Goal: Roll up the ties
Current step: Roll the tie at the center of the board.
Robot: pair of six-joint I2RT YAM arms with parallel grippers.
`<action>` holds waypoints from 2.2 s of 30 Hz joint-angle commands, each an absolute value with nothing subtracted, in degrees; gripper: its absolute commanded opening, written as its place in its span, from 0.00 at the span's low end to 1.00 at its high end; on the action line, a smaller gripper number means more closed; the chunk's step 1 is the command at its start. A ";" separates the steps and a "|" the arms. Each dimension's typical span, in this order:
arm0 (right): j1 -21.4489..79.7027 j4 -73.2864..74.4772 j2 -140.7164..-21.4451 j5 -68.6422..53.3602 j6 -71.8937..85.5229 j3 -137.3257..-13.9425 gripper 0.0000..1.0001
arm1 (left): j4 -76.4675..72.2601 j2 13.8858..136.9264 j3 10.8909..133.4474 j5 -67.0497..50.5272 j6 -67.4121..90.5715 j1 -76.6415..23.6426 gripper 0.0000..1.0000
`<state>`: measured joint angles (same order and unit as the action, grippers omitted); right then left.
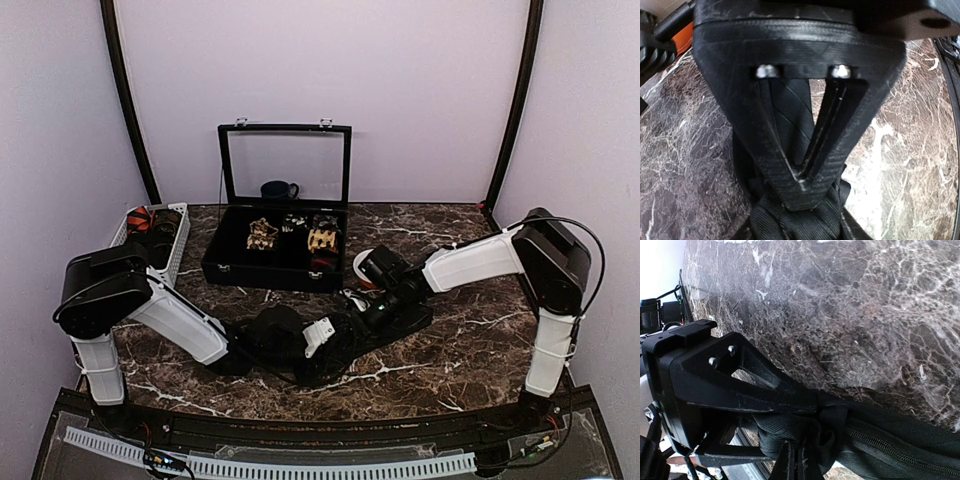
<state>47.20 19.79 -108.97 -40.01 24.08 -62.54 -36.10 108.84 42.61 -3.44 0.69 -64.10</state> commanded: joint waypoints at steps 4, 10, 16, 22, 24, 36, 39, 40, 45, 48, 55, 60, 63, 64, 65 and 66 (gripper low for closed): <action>44.98 19.19 -111.56 -38.58 21.44 -59.21 0.00 | -33.58 109.51 39.38 -6.43 -1.13 -62.17 0.59; 42.18 14.11 -112.31 -41.44 22.36 -55.66 0.00 | -44.98 107.00 34.97 -6.50 -3.16 -61.79 0.72; 39.55 8.89 -114.12 -45.14 24.12 -52.83 0.00 | -55.25 108.79 32.60 -4.69 -0.22 -61.79 0.78; 38.35 7.63 -115.96 -45.63 24.76 -52.52 0.00 | -63.27 114.12 34.36 -4.41 5.75 -61.93 0.86; 38.09 7.49 -116.35 -45.86 24.94 -52.43 0.00 | -64.61 115.91 35.73 -3.90 6.26 -61.96 0.86; 37.71 6.41 -115.16 -44.61 26.77 -52.38 0.00 | -60.61 121.17 42.32 -4.69 6.44 -62.01 0.46; 37.71 7.58 -112.19 -44.73 27.01 -52.83 0.08 | -55.67 119.43 41.02 -3.80 3.91 -62.05 0.37; 37.71 8.50 -110.82 -44.86 26.91 -53.23 0.12 | -53.76 118.50 40.44 -3.70 2.74 -62.05 0.36; 37.67 12.67 -103.90 -44.97 27.28 -54.61 0.38 | -44.47 113.57 37.26 -5.19 -3.05 -61.88 0.32; 37.70 12.98 -102.15 -44.10 28.21 -54.84 0.44 | -40.19 110.60 35.52 -8.30 -4.34 -61.70 0.31; 38.58 14.39 -108.53 -40.47 26.89 -59.12 0.43 | -35.37 107.36 34.29 -10.29 -3.90 -61.61 0.30; 39.52 16.51 -111.83 -37.91 25.44 -57.55 0.38 | -31.89 105.18 36.64 -8.59 -2.20 -61.61 0.30; 39.47 16.84 -111.45 -36.11 25.40 -55.15 0.36 | -30.17 102.32 37.45 -7.57 -1.09 -61.61 0.30; 39.46 16.86 -111.25 -35.74 25.39 -54.43 0.35 | -29.56 101.57 37.63 -7.09 -0.69 -61.61 0.30; 39.46 16.95 -111.05 -35.43 25.36 -53.88 0.35 | -28.30 101.10 37.93 -6.59 -0.63 -61.61 0.30; 39.46 17.15 -111.01 -35.22 25.25 -53.49 0.35 | -27.41 100.86 38.18 -6.34 -0.62 -61.56 0.30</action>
